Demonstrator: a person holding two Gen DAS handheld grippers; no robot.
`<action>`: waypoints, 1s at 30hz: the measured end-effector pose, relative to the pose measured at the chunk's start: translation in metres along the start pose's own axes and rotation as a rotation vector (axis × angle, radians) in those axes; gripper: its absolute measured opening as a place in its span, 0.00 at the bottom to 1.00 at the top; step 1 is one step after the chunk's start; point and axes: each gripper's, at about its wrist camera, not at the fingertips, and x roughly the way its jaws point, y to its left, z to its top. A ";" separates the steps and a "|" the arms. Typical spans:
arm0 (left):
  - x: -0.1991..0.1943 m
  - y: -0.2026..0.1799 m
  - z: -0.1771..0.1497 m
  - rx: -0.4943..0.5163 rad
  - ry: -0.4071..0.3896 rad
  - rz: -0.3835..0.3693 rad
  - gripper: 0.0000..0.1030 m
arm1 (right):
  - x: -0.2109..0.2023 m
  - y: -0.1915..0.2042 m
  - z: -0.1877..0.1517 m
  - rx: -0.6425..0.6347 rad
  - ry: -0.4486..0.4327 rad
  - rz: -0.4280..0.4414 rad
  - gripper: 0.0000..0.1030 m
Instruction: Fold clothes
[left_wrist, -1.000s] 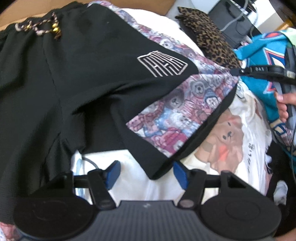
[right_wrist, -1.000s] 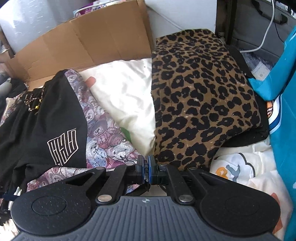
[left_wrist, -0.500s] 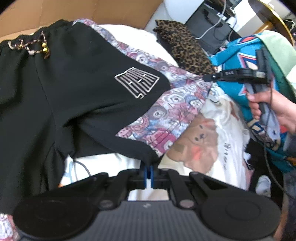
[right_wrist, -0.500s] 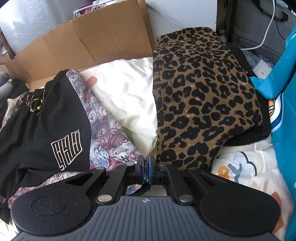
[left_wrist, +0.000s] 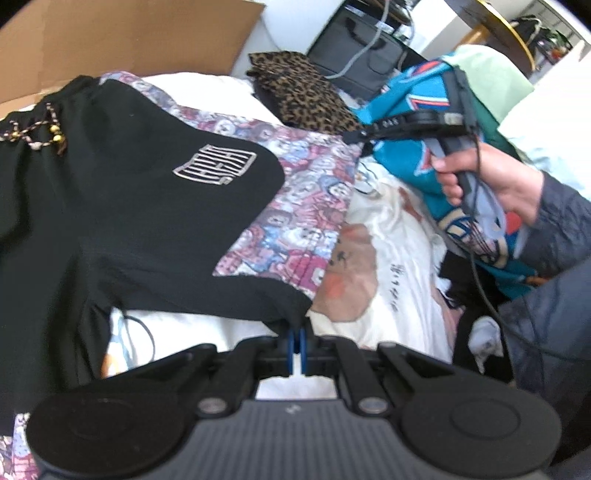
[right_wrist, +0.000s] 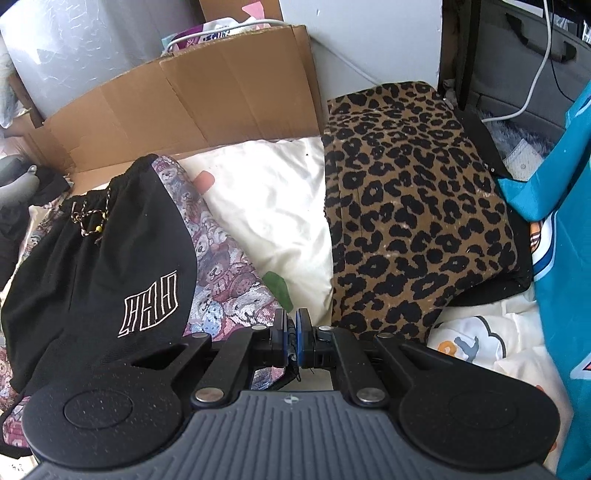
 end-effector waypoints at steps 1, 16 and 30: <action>0.002 0.000 0.000 0.002 0.009 -0.008 0.04 | -0.001 0.000 0.000 -0.001 0.001 -0.002 0.02; 0.041 0.060 -0.020 -0.282 0.049 -0.001 0.44 | 0.025 -0.021 -0.014 0.040 0.016 -0.036 0.05; 0.096 0.088 -0.026 -0.524 0.082 -0.115 0.49 | 0.034 -0.083 -0.053 0.439 -0.020 0.069 0.45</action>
